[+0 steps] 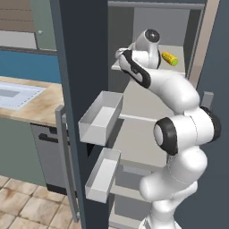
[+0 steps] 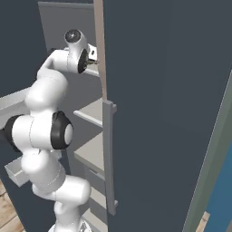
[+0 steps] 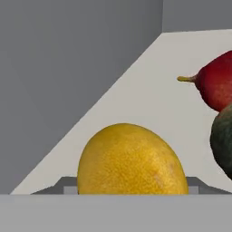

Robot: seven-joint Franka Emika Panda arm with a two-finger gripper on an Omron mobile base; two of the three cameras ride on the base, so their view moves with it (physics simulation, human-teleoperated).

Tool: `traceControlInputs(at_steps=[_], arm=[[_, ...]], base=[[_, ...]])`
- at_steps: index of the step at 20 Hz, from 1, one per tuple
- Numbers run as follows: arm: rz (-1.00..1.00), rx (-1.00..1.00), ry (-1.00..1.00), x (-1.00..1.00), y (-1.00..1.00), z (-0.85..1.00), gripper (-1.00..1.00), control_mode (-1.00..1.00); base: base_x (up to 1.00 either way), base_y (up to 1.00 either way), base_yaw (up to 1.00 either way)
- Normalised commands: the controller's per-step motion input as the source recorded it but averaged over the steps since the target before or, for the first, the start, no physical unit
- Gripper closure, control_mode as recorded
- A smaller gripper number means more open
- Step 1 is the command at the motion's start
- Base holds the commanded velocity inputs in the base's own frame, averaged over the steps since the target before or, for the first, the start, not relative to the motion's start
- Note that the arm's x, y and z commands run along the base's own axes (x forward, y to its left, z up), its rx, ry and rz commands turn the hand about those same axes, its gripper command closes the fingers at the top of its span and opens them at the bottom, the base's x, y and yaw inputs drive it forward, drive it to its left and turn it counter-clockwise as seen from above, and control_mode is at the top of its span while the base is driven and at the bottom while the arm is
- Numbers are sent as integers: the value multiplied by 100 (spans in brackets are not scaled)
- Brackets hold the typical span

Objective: Take the squash and lemon from the second highest rack and move them to the highest rack where the pear and corn are located, to maximize freezer space. Close the freezer door after rearranging.

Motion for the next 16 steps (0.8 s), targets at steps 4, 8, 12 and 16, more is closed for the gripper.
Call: traceControlInputs(at_steps=[4,8,12,16], arm=[[0,12,10,75,-12,-15,100,-100],[0,1,6,53,-7,-39,-100,-100],[0,0,0,21,-7,-36,-100,-100],[0,0,-3,0,0,-32,-100,-100]], base=[[0,0,0],[0,0,0],[0,0,0],[0,0,0]])
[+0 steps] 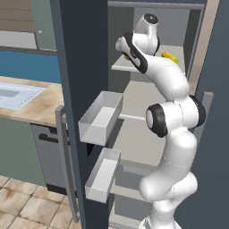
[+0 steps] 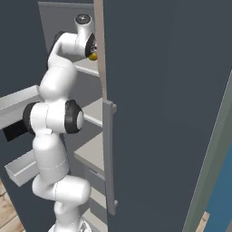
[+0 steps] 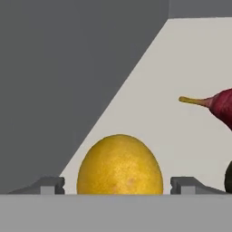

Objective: Take the squash and lemon from the second highest rack and move them to the highest rack where the pear and corn are located, to maximize freezer space. Close the freezer door after rearranging.

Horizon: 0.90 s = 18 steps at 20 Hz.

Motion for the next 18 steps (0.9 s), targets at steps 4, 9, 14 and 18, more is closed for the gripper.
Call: traceControlInputs(at_steps=[4,9,14,18], arm=[[0,0,-17,-17,0,-35,-100,-100],[0,-2,-31,-37,3,-50,-100,-100],[0,3,-5,-64,3,-3,-100,-100],[0,10,0,-97,0,29,-100,-100]], base=[[0,0,0],[0,0,0],[0,0,0],[0,0,0]])
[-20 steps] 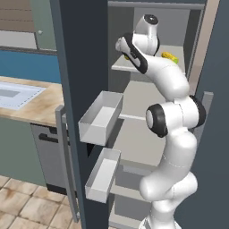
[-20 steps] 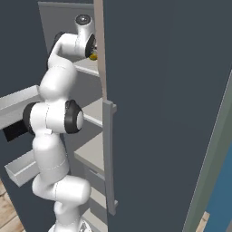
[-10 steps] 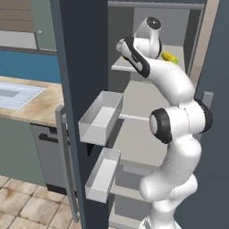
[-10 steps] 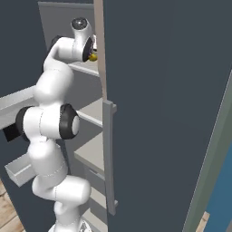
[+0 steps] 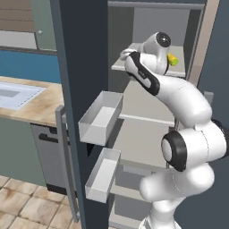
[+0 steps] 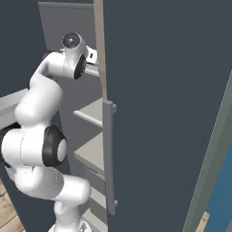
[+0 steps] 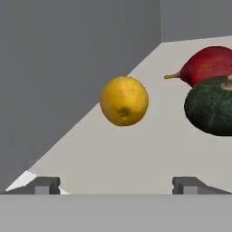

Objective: Take the squash and lemon from the second highest rack and move them to the highest rack where the pear and corn are located, to maximize freezer space. Close the freezer door after rearranging.

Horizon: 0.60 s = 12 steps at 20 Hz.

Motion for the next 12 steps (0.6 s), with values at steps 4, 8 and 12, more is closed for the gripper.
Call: traceControlInputs(at_steps=[4,8,12], arm=[[0,8,0,-100,0,36,-100,-100],[-5,4,0,-98,0,26,-100,-100],[-18,6,3,-95,-3,24,-100,-100]], base=[[0,0,0],[0,0,0],[0,0,0]])
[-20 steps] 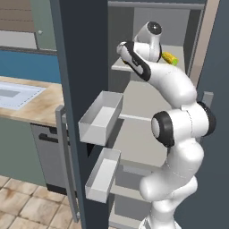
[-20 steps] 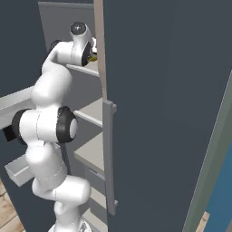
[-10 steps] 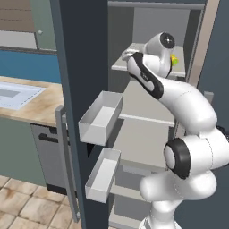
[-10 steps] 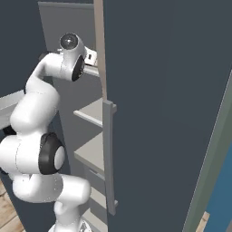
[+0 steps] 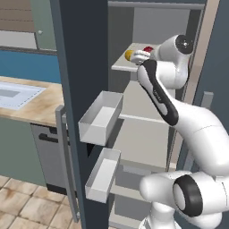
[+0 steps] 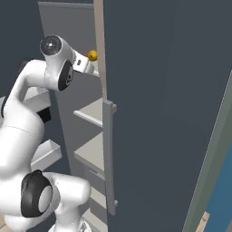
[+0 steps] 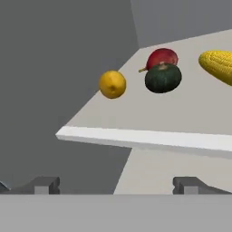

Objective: Take the squash and lemon from the second highest rack and move them to the highest rack where the pear and corn are located, to maximize freezer space. Close the freezer door after rearranging.

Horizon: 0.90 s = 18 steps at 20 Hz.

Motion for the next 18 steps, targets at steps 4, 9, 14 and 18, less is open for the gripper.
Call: traceControlInputs(at_steps=[4,9,14,18], arm=[[-21,11,1,-98,-14,32,-100,-100],[-23,7,17,-85,-2,32,-100,-100],[-17,0,14,-56,0,8,-100,-100],[-11,0,4,-40,0,0,-100,-100]], base=[[0,0,0],[0,0,0],[0,0,0],[0,0,0]])
